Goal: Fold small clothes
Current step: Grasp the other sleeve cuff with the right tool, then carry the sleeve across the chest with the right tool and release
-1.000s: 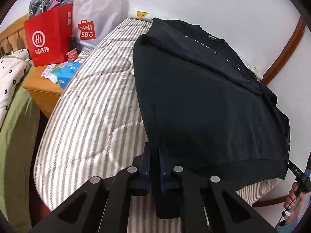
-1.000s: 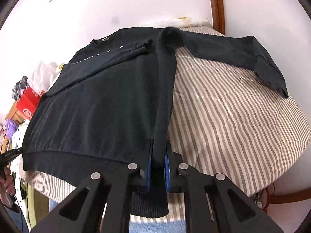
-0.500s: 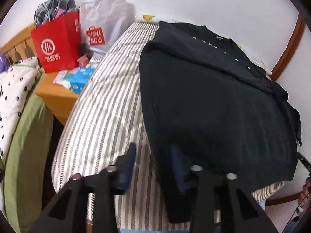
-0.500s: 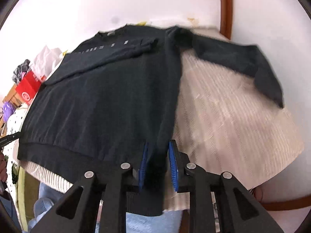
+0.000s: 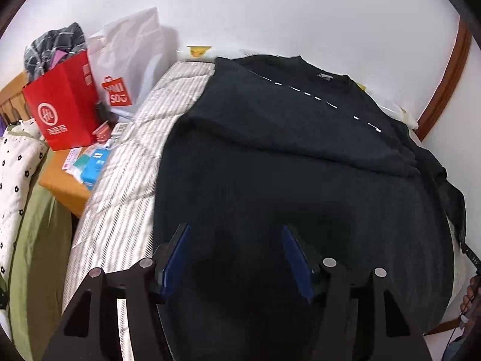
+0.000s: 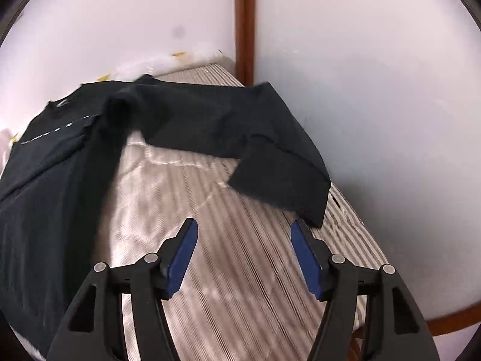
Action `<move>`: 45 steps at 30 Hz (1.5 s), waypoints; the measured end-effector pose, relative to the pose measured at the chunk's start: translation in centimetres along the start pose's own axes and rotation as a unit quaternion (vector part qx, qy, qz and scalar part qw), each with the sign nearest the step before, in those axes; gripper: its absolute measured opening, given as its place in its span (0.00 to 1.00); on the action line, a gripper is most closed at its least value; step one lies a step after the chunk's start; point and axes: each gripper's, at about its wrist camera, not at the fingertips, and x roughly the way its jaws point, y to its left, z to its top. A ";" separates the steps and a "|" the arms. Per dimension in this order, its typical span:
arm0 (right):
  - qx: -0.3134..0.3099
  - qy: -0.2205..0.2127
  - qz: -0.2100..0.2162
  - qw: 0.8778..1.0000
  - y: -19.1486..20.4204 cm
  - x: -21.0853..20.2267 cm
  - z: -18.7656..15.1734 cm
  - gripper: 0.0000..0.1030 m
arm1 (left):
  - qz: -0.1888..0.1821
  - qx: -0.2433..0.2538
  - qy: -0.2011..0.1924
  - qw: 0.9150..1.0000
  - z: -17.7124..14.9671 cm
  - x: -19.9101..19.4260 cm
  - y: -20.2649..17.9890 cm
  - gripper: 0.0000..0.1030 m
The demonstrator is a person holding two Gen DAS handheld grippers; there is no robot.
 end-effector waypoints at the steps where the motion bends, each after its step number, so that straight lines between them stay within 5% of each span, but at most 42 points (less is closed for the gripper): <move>1: 0.000 0.002 -0.007 1.000 0.0 0.9 0.3 0.62 | 0.000 0.002 0.005 1.000 0.3 0.5 -0.6 0.58; 12: -0.027 -0.011 -0.093 0.995 0.6 5.3 2.5 0.60 | 0.015 0.030 0.039 0.999 1.3 3.9 -4.3 0.58; 14: -0.012 -0.008 -0.101 0.995 -0.2 5.5 2.8 0.37 | 0.012 0.031 0.038 0.999 1.6 3.9 -4.3 0.58; 17: 0.006 -0.004 -0.068 0.998 -1.3 5.0 3.2 0.10 | 0.007 0.030 0.035 0.999 1.7 3.8 -4.1 0.58; 26: 0.038 -0.048 0.033 0.998 -0.3 -1.9 6.7 0.05 | -0.011 0.020 0.032 0.999 1.9 3.8 -2.3 0.58; 33: 0.013 -0.089 0.142 0.986 7.5 -7.6 12.2 0.05 | -0.008 0.018 0.024 1.000 2.2 3.4 -0.5 0.58; 45: -0.097 -0.098 0.312 0.940 32.3 -12.1 16.0 0.05 | -0.026 -0.007 0.010 1.000 4.4 3.6 3.8 0.58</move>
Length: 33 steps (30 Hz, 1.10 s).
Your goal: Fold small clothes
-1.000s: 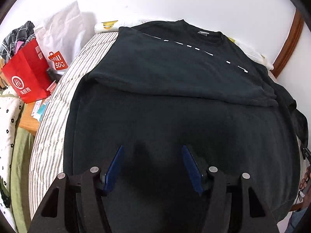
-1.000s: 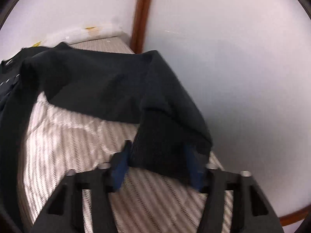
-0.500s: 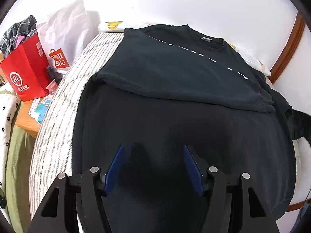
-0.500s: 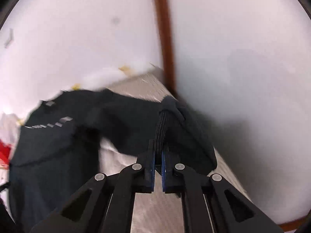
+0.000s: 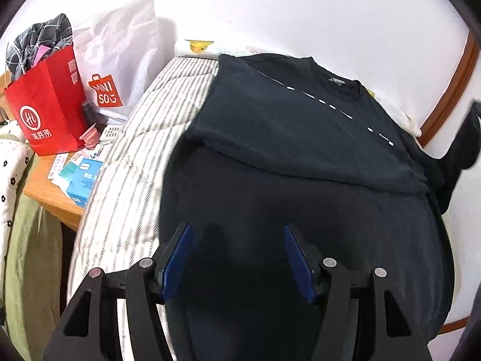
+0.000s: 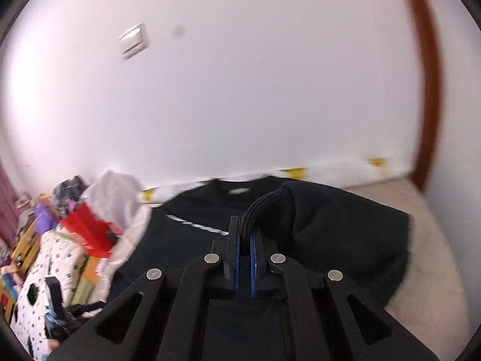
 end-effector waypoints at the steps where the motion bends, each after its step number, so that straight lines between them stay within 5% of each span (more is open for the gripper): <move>1: -0.005 0.003 0.014 1.000 1.4 1.2 0.0 0.05 | 0.000 0.000 -0.002 1.000 0.3 0.0 0.4 0.58; 10: -0.068 0.057 0.099 0.991 12.0 13.9 -1.7 0.05 | 0.000 -0.013 -0.006 1.000 1.3 0.5 3.7 0.60; 15: -0.067 0.093 0.114 0.987 12.5 17.6 -3.7 0.10 | -0.010 -0.017 -0.004 1.000 1.8 1.1 4.2 0.61; 23: -0.080 0.097 0.093 0.988 8.5 15.6 -5.1 0.43 | -0.020 0.007 -0.011 1.000 4.2 2.0 1.6 0.61; 33: -0.073 0.132 -0.034 0.988 -3.5 10.8 -9.0 0.43 | -0.066 0.040 -0.019 0.997 9.1 5.9 -3.4 0.59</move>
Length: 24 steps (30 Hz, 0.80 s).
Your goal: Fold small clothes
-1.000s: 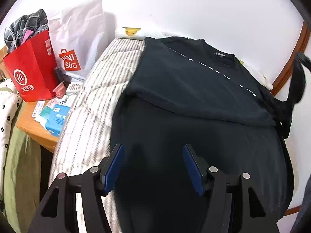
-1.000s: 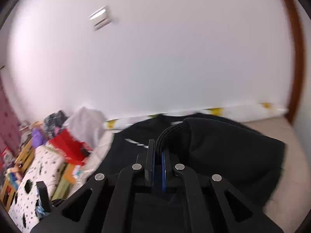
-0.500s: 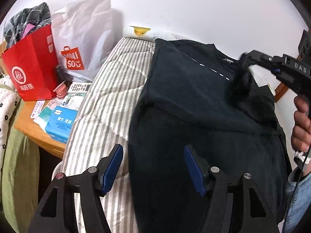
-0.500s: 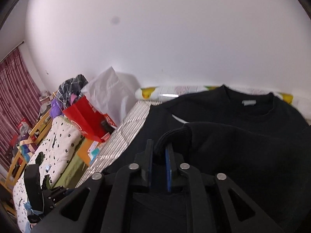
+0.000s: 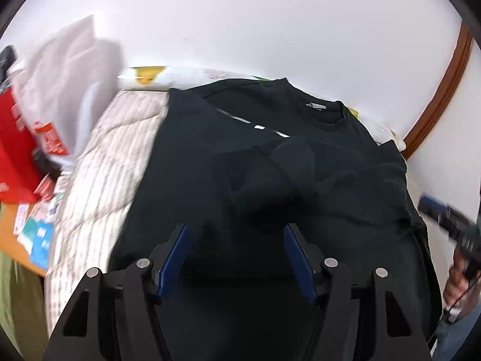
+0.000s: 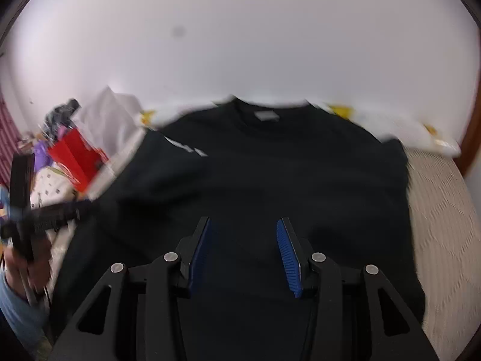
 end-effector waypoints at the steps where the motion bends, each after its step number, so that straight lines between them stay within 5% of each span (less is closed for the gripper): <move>1: -0.002 0.007 -0.008 1.000 -0.6 0.1 -0.8 0.43 | 0.001 0.003 0.000 1.000 0.4 0.6 -0.3 0.59; 8: 0.009 0.025 -0.036 0.999 -3.6 1.6 -4.4 0.43 | -0.003 -0.041 0.009 0.999 2.4 4.3 0.7 0.53; 18: 0.051 0.023 -0.018 0.998 -4.7 3.5 -4.9 0.43 | 0.044 0.009 -0.008 0.999 3.1 6.6 -1.0 0.53; 24: 0.060 0.018 -0.017 0.998 -4.7 3.5 -4.9 0.43 | 0.049 0.031 -0.009 0.998 3.8 7.3 -2.1 0.14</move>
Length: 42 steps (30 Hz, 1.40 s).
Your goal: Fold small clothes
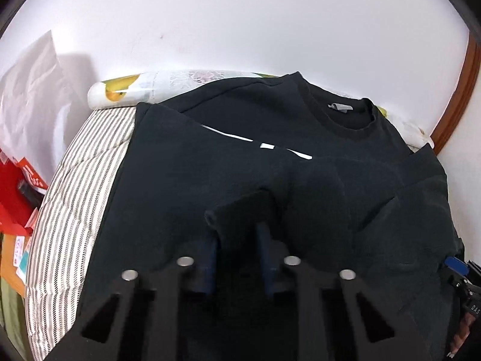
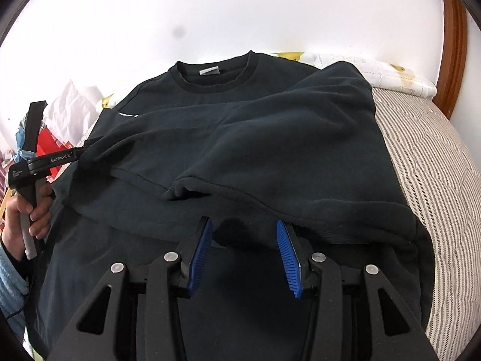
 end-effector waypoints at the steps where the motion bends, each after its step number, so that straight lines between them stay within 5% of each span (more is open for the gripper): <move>1: 0.001 0.001 -0.003 1.000 0.0 0.1 -0.1 0.41 | 0.000 0.006 0.001 1.000 0.0 -0.1 -0.3 0.10; 6: 0.009 0.003 -0.009 1.000 -0.5 0.0 0.0 0.32 | -0.018 0.011 -0.054 0.998 -0.1 -3.9 -0.3 0.08; 8: 0.008 0.010 -0.024 1.000 -0.6 0.1 0.0 0.22 | -0.013 0.001 -0.060 0.998 0.3 -5.4 0.4 0.08; 16: 0.001 0.023 -0.057 0.998 -0.5 -0.6 -0.1 0.12 | -0.049 -0.061 -0.057 0.995 0.8 -9.3 5.3 0.08; 20: -0.011 0.023 -0.087 0.996 -0.6 -1.5 -0.2 0.16 | -0.027 -0.057 -0.027 0.998 0.2 -8.6 6.3 0.09; 26: -0.013 -0.015 -0.002 1.000 -1.1 -5.0 -0.3 0.23 | -0.002 -0.057 0.022 0.998 -2.3 -5.1 6.6 0.11; 30: 0.015 -0.038 -0.020 0.999 -2.5 -5.1 0.8 0.29 | 0.018 -0.068 0.033 0.997 -3.0 -4.6 7.3 0.17; 36: 0.042 0.002 -0.098 0.994 -4.6 -1.5 1.2 0.29 | 0.027 -0.052 0.022 0.998 -3.3 -5.3 7.1 0.18; 42: 0.058 -0.009 -0.100 0.993 -5.2 -1.6 0.3 0.30 | 0.034 -0.048 0.019 0.998 -3.5 -6.0 6.7 0.18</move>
